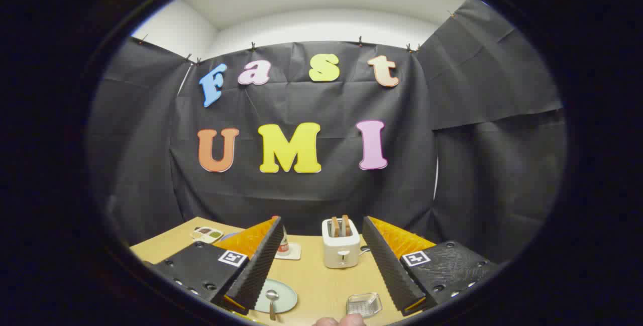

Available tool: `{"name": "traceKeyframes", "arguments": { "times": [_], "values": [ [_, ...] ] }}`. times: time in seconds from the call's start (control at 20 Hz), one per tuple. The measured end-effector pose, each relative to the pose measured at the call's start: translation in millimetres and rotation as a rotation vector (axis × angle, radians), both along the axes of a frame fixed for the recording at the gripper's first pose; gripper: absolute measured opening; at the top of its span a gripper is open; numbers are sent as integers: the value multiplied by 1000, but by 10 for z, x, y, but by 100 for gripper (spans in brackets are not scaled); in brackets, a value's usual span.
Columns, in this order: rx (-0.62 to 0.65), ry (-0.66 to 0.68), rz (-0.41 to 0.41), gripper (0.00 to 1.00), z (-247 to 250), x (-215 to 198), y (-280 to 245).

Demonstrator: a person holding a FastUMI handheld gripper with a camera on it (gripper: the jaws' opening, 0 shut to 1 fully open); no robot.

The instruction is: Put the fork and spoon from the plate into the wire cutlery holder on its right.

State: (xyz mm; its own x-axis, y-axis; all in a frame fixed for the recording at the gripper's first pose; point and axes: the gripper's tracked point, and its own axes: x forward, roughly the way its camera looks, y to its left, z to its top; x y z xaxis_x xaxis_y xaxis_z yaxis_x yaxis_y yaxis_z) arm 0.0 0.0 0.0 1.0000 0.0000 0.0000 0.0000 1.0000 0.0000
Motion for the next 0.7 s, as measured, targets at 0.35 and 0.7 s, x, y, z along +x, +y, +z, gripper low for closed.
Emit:
{"name": "traceKeyframes", "arguments": {
  "times": [0.35, 0.7],
  "values": [
    [-6, -6, 6, 96, 73, 9, -11],
    [-18, 0, 13, 96, 97, 24, 22]
  ]
}}
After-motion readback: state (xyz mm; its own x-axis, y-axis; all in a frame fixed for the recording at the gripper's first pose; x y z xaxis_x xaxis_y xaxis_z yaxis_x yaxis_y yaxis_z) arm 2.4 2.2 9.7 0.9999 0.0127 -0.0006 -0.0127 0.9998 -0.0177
